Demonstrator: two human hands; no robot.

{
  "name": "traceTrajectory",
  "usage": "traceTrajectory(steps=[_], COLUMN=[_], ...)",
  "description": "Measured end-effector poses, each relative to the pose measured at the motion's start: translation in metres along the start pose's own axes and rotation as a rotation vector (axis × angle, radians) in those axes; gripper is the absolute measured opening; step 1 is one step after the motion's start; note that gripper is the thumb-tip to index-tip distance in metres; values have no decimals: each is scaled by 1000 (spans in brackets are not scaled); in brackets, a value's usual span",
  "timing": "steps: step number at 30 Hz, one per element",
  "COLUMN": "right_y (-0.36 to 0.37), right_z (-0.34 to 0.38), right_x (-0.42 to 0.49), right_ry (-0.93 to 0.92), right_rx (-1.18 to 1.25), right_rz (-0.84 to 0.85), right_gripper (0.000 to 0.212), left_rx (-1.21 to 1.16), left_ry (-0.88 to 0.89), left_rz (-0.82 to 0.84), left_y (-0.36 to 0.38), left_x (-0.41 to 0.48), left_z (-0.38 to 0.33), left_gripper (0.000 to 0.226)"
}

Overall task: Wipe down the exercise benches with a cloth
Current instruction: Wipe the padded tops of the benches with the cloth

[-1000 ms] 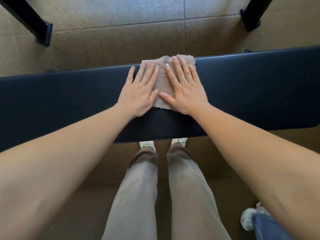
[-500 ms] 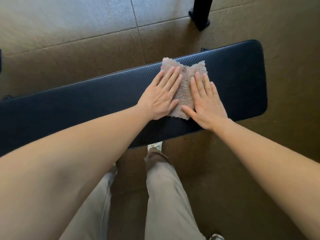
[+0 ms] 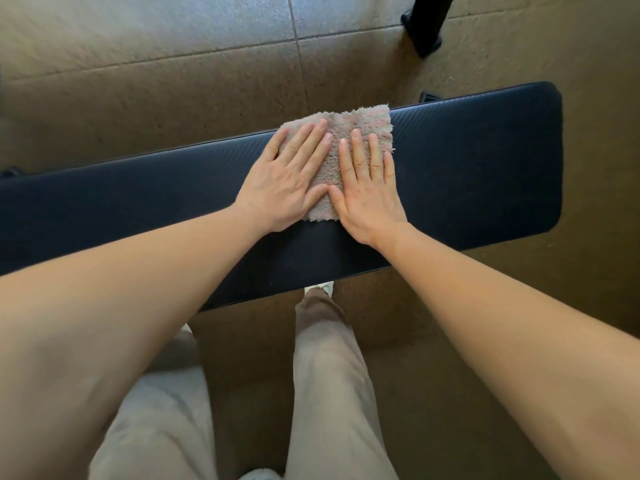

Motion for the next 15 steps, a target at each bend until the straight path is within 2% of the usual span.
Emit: traceTrajectory(steps=[15], right_y=[12], right_z=[261], right_x=[19], right_ry=[-224], right_rx=[0], right_rz=[31], right_gripper=[78], left_rx=[36], left_ry=[-271], left_rz=[13], left_y=[6], left_x=[-211], left_z=[179], left_gripper=[74])
Point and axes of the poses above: each hand's wrist, its own x-axis towards the middle knuckle, its own y-axis out of the palm, z = x × y, the point moved 10 cm from there along x, towards the middle knuckle, and after that the axes turned 6 degrees about -z, right-handed, at the moved point
